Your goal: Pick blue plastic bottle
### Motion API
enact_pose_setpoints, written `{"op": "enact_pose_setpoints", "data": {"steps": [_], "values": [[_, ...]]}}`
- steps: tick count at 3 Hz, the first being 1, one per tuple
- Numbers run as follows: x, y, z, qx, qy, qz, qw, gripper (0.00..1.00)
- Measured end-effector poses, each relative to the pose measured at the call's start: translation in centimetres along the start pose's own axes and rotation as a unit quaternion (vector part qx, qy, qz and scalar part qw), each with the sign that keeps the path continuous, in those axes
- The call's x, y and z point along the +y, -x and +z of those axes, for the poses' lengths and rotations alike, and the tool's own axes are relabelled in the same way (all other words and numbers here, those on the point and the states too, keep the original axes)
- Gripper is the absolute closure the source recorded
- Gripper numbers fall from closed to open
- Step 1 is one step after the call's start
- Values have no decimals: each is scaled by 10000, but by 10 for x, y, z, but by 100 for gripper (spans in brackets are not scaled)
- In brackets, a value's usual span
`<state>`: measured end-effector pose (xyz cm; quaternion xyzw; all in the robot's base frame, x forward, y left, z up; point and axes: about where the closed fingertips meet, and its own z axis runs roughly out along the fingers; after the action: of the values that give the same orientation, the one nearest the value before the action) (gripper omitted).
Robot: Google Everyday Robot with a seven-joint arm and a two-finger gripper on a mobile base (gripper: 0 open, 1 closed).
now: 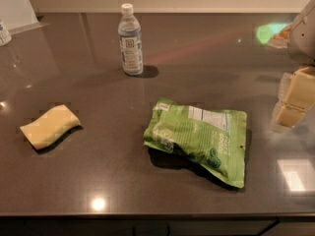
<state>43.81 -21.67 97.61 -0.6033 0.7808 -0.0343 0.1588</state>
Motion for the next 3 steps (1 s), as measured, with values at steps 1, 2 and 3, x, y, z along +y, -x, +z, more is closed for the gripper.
{"op": "enact_pose_setpoints", "data": {"steps": [1,2,3], "values": [[0,0,0,0,-1,0,10000,0],[-4,2,-2,-82,-78,118,9999,0],[-22,17,-2,-428,-186,363,9983,0]]}}
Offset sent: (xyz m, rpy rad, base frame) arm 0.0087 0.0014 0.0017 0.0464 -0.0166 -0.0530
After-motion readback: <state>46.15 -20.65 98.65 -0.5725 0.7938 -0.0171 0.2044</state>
